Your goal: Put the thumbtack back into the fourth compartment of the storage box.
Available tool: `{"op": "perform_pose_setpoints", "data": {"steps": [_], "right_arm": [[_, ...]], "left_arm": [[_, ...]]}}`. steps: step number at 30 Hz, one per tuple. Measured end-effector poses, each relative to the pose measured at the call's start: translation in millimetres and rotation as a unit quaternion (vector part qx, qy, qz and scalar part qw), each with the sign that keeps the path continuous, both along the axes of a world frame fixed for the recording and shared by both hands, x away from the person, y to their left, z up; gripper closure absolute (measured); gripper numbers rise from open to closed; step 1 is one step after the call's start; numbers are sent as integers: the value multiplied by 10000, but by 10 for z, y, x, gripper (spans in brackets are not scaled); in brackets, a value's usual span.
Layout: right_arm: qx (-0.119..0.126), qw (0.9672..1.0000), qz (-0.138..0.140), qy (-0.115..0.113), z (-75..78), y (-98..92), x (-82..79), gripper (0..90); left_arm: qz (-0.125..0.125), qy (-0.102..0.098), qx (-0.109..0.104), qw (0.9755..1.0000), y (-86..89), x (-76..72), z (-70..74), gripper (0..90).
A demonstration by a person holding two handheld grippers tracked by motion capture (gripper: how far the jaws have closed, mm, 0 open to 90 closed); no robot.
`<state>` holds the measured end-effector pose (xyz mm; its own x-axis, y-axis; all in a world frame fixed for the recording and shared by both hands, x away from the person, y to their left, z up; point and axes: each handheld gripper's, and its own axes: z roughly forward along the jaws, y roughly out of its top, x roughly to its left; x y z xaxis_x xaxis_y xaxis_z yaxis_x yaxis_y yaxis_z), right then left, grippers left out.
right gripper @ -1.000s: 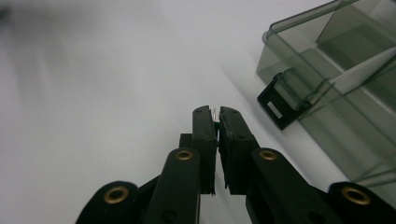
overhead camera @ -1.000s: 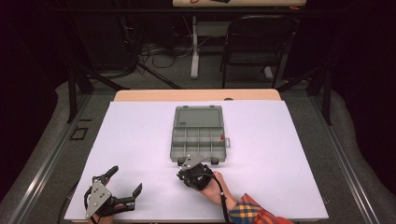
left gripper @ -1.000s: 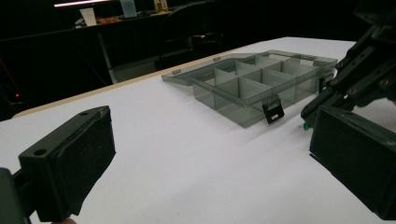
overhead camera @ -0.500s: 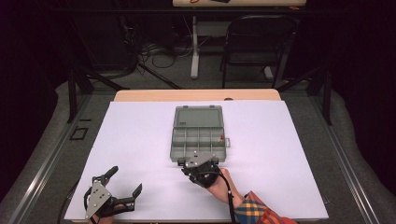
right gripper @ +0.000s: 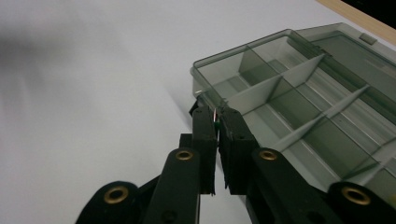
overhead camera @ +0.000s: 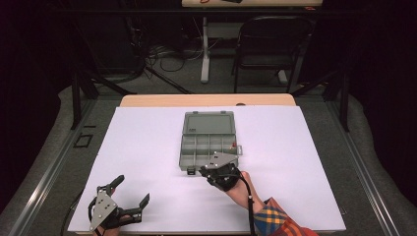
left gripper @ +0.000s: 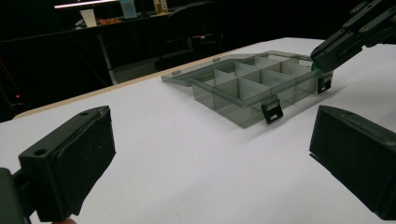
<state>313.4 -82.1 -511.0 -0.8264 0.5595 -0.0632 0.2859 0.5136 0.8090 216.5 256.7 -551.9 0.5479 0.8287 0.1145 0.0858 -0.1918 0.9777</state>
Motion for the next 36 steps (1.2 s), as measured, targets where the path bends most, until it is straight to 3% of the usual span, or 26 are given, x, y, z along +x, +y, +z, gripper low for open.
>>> {"op": "perform_pose_setpoints", "data": {"steps": [18, 36], "right_arm": [[99, 9991, -373, -185, 147, -267, 133, 856], [157, 9954, -864, -376, 255, -537, 313, 855]], "left_arm": [[-18, 18, -8, 10000, -7, -4, -4, 2], [-9, 46, 26, 10000, -10, 15, -13, 2]]}}
